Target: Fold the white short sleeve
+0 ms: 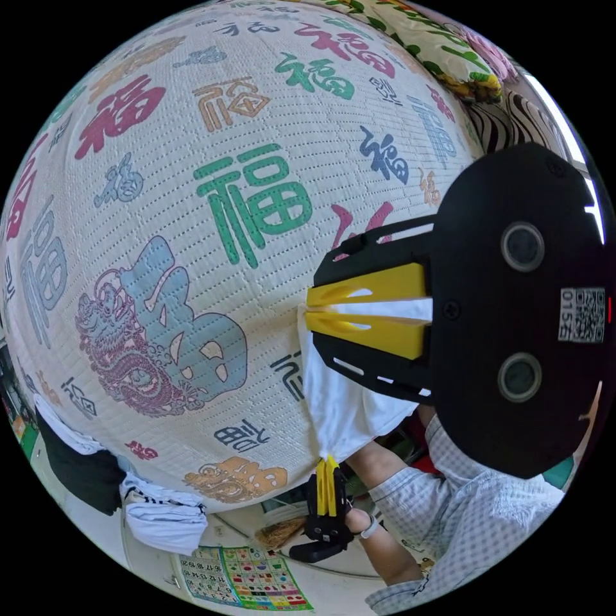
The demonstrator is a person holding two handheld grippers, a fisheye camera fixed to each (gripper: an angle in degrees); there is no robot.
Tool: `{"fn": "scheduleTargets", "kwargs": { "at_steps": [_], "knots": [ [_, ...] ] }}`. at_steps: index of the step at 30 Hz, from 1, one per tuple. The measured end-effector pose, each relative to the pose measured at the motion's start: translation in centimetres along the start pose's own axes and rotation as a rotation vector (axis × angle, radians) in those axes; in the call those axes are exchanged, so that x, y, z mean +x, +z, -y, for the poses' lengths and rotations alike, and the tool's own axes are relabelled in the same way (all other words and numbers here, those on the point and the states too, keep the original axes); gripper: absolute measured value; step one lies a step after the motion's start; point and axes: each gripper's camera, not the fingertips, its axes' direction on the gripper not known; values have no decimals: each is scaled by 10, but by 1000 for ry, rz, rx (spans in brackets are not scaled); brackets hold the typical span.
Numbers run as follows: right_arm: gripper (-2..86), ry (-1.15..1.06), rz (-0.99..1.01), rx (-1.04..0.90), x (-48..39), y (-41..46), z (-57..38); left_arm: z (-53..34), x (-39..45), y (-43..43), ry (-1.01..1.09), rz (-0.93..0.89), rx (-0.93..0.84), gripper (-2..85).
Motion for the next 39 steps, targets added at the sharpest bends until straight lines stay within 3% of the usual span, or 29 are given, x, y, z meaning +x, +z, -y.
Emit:
{"fn": "scheduleTargets", "kwargs": {
  "at_steps": [6,12,19,26,35,39],
  "knots": [
    [-4,-41,155,167,18,-44,-59,-37,74,-4,169,-83,44,-5],
    [-6,30,265,308,47,-61,-178,-60,179,51,340,-151,-40,-6],
    [-6,167,276,313,95,-23,-315,-85,302,197,636,-116,-188,-6],
    [-6,223,239,262,126,21,-395,-98,385,347,761,-66,-338,-6],
    [-5,167,202,315,139,37,-464,-87,436,479,835,54,-465,13],
    [-2,293,181,354,150,40,-502,-78,439,523,821,-27,-581,57]
  ]
}}
